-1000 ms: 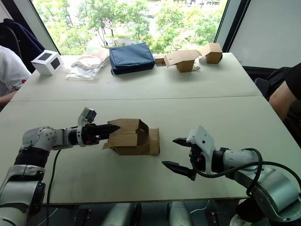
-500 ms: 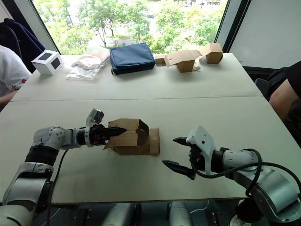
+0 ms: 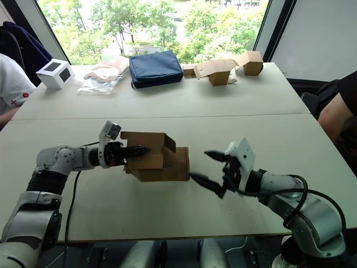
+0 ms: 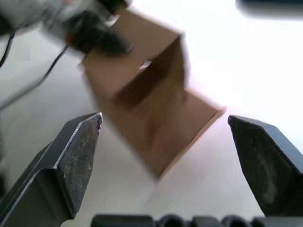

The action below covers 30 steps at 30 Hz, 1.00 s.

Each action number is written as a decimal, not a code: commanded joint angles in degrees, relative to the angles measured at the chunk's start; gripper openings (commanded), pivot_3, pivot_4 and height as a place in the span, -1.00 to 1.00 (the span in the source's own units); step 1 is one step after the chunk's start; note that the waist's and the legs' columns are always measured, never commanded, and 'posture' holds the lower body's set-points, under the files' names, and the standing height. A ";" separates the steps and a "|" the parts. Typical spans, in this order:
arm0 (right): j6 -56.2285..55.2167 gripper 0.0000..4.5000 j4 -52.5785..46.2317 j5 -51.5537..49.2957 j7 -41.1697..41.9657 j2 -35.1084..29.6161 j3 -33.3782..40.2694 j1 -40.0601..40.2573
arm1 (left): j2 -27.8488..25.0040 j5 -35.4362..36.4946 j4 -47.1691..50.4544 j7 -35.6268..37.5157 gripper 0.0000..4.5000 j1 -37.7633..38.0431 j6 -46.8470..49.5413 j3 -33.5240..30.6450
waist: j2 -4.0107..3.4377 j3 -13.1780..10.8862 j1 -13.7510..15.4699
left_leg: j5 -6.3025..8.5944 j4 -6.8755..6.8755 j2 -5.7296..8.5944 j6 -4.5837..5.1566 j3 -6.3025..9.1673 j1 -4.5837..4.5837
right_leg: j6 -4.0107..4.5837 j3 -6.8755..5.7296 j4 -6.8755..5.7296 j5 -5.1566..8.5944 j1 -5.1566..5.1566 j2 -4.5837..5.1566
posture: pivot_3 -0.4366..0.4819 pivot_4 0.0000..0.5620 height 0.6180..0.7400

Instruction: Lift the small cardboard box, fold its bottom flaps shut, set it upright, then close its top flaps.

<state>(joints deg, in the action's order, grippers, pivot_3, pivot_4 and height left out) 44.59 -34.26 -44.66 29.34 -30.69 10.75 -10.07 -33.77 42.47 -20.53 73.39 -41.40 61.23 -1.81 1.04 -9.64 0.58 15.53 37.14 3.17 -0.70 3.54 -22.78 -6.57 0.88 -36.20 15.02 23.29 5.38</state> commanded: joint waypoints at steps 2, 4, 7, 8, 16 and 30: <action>-1.07 0.30 2.85 -6.21 -9.69 6.63 5.45 -9.51 | -3.37 -0.71 5.66 1.88 -1.00 -5.93 -6.36 -2.47 | -0.05 0.03 0.05 | -0.03 -0.05 0.01 -0.05 -0.01 0.00 | 0.00 0.02 0.00 0.00 0.06 0.00 | -0.05 -0.47 1.00; -1.73 0.01 4.83 -6.89 -12.72 9.36 5.23 -14.59 | -4.47 -1.71 6.63 2.89 -1.00 -8.35 -8.90 -1.99 | -0.06 0.03 -0.13 | -0.06 -0.08 0.02 -0.11 -0.01 0.03 | 0.00 0.01 -0.02 0.00 0.04 -0.01 | -0.05 -0.47 1.00; -3.30 -0.51 8.09 -4.81 -13.70 11.31 3.62 -20.07 | -4.94 -2.55 5.90 3.56 -1.00 -11.58 -11.07 -1.83 | -0.09 0.01 -0.43 | -0.11 -0.05 0.02 -0.18 -0.04 -0.11 | 0.00 0.01 -0.05 0.00 0.19 -0.06 | -0.05 -0.47 1.00; -4.01 -0.67 9.13 -4.44 -13.75 11.95 3.06 -21.88 | -5.04 -3.03 5.65 3.86 -1.00 -12.38 -11.93 -1.61 | -0.09 0.01 -0.50 | -0.10 -0.05 0.02 -0.16 -0.04 -0.11 | -0.01 0.01 -0.06 0.00 0.19 -0.11 | -0.05 -0.47 1.00; -5.94 -0.98 11.55 -0.16 -8.54 11.26 -4.42 -27.35 | -4.66 -3.83 4.95 4.68 -1.00 -15.19 -13.90 -1.72 | -0.09 0.01 -1.59 | -0.07 -0.04 0.01 -0.05 -0.04 -0.11 | -0.01 0.02 -0.22 -0.01 0.25 -0.34 | -0.05 -0.47 1.00; -8.41 -0.98 14.00 2.69 -3.93 14.09 -9.01 -27.17 | -4.88 -2.21 8.52 4.78 -1.00 -13.17 -12.25 -2.33 | -0.09 0.01 -1.59 | -0.07 0.01 -0.01 -0.04 -0.04 -0.11 | -0.01 0.05 -0.37 0.00 0.30 -0.38 | -0.05 -0.47 1.00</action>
<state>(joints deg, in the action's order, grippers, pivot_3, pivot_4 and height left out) 37.97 -19.60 -41.83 24.48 -16.98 0.85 -36.52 -37.98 38.99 -14.07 77.70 -54.29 48.53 -2.90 0.95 -9.63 -1.01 15.46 37.15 3.16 -0.74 3.51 -22.89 -6.59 0.92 -36.57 15.01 23.59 5.01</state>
